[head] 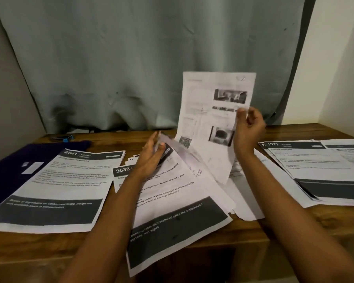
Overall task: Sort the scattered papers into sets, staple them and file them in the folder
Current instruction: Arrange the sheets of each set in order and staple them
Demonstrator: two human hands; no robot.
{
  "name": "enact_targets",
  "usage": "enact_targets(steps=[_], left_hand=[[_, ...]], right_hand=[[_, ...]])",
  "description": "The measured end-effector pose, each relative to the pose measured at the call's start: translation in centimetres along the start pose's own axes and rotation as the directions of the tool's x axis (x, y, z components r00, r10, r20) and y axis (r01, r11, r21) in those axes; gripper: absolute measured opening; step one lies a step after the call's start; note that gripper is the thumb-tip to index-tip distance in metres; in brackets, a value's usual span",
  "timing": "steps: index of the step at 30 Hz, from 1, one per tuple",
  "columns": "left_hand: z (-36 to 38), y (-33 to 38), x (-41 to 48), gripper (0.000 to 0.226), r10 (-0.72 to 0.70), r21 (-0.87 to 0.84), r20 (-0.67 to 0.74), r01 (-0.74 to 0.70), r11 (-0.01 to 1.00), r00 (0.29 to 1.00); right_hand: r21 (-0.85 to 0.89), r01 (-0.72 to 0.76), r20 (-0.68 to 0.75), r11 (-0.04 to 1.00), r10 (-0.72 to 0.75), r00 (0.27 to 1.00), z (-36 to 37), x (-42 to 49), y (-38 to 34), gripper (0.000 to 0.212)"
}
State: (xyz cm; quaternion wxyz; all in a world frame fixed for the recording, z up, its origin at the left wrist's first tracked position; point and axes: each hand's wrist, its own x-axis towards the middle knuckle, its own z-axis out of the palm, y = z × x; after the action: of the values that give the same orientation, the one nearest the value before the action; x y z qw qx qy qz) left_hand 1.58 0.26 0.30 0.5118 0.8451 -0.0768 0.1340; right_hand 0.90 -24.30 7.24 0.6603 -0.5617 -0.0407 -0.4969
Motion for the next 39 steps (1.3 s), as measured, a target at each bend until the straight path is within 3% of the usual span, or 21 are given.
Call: enact_targets(steps=[3, 5, 7, 14, 16, 21, 26, 30, 33, 39], left_hand=[[0.1, -0.4, 0.0, 0.092, -0.077, 0.25, -0.033, 0.083, 0.965, 0.996], [-0.1, -1.5, 0.2, 0.085, -0.1, 0.475, -0.023, 0.099, 0.874, 0.995], [-0.2, -2.5, 0.5, 0.079, -0.101, 0.532, -0.005, 0.088, 0.842, 0.995], [-0.2, -2.4, 0.5, 0.054, -0.065, 0.445, -0.05, 0.08, 0.892, 0.997], [-0.5, -2.7, 0.8, 0.043, -0.056, 0.336, -0.085, 0.082, 0.938, 0.995], [-0.8, -1.9, 0.6, 0.026, -0.079, 0.047, -0.149, 0.087, 0.995, 0.986], [-1.2, -1.5, 0.7, 0.026, -0.145, -0.168, -0.204, 0.111, 0.979, 0.968], [-1.0, -1.3, 0.9, 0.029, -0.091, -0.117, -0.242, 0.064, 0.991, 0.966], [-0.6, -0.9, 0.9, 0.029, -0.026, -0.018, -0.277, 0.022, 1.0, 0.96], [0.0, -0.9, 1.8, 0.007, 0.062, 0.099, -0.292, -0.035, 0.995, 0.954]], right_hand=[[-0.014, 0.138, -0.152, 0.99, -0.138, 0.979, -0.7, 3.5, -3.1, 0.011], [-0.03, 0.173, -0.209, 0.985, -0.175, 0.962, -1.2, 6.0, -4.7, 0.012], [-0.047, 0.173, -0.2, 0.984, -0.179, 0.963, -1.6, 7.8, -5.4, 0.012], [-0.314, -0.02, 0.082, 0.949, 0.048, 0.995, -2.1, 9.9, -3.8, 0.003], [-0.388, -0.052, 0.15, 0.92, 0.119, 0.982, -2.1, 9.5, -2.5, 0.016], [-0.456, -0.143, 0.262, 0.879, 0.286, 0.922, -1.5, 7.6, 0.7, 0.023], [-0.496, -0.244, 0.383, 0.833, 0.462, 0.8, -0.5, 5.5, 3.9, 0.004], [-0.536, -0.318, 0.465, 0.782, 0.588, 0.662, 0.5, 1.9, 4.4, 0.022], [-0.585, -0.347, 0.497, 0.733, 0.662, 0.561, 1.1, -0.9, 4.7, 0.016], [-0.565, -0.365, 0.551, 0.74, 0.668, 0.5, 1.2, -3.8, 1.5, 0.032]])
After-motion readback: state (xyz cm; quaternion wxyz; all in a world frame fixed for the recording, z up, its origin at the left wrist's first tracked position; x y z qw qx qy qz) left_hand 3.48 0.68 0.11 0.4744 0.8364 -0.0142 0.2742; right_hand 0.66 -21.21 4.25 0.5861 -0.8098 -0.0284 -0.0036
